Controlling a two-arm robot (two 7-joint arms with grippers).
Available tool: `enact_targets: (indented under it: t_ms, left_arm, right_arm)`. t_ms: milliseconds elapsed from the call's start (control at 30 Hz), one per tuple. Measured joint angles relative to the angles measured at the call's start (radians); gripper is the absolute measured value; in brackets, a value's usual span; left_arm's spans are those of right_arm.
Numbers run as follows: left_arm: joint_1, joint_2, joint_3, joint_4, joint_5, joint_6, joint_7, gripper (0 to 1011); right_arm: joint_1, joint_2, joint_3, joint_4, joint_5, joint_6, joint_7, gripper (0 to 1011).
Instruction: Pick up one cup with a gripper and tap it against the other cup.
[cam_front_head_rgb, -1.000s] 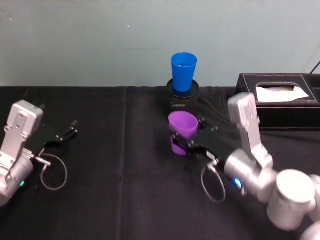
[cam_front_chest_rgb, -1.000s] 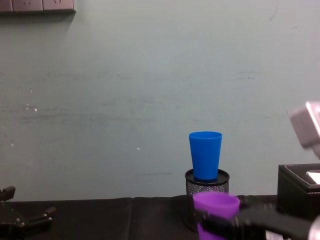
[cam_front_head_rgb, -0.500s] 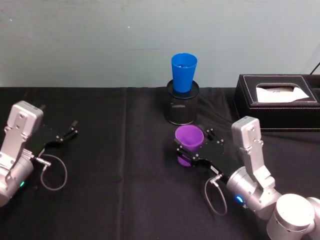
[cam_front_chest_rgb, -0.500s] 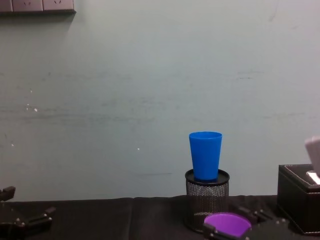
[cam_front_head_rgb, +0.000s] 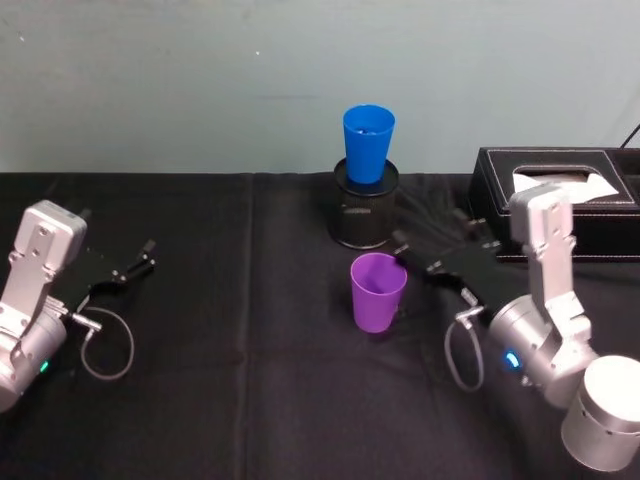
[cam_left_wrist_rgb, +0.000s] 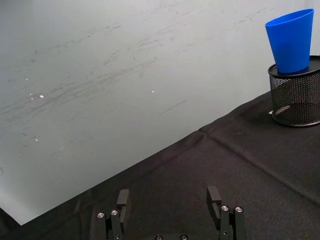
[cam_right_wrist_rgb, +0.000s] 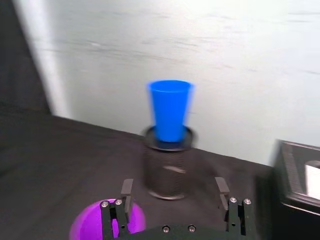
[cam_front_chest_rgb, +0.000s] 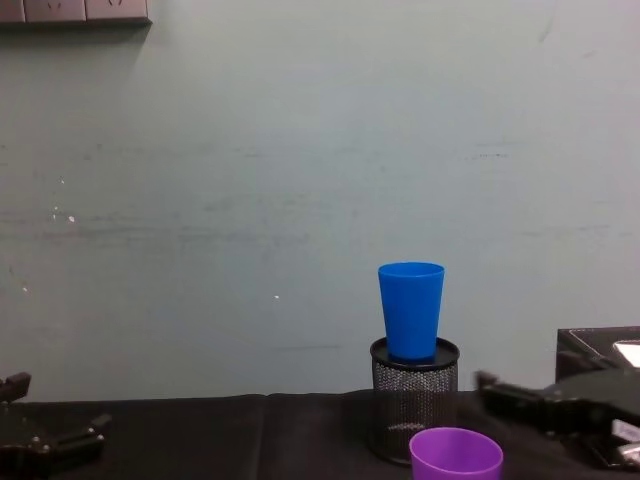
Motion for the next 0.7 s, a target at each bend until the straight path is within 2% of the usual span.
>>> enact_targets:
  t_ms: [133, 300, 467, 700]
  left_arm:
    - [0.000, 0.000, 0.000, 0.000, 0.000, 0.000, 0.000, 1000]
    - [0.000, 0.000, 0.000, 0.000, 0.000, 0.000, 0.000, 1000]
    - [0.000, 0.000, 0.000, 0.000, 0.000, 0.000, 0.000, 1000]
    - [0.000, 0.000, 0.000, 0.000, 0.000, 0.000, 0.000, 1000]
  right_arm:
    - [-0.001, -0.027, 0.035, 0.015, -0.023, 0.029, -0.072, 1003]
    - [-0.003, -0.057, 0.063, 0.056, -0.048, 0.003, -0.121, 1003]
    - [-0.003, -0.070, 0.071, 0.078, -0.064, -0.030, -0.128, 1003]
    - [-0.003, -0.067, 0.070, 0.075, -0.062, -0.025, -0.128, 1003]
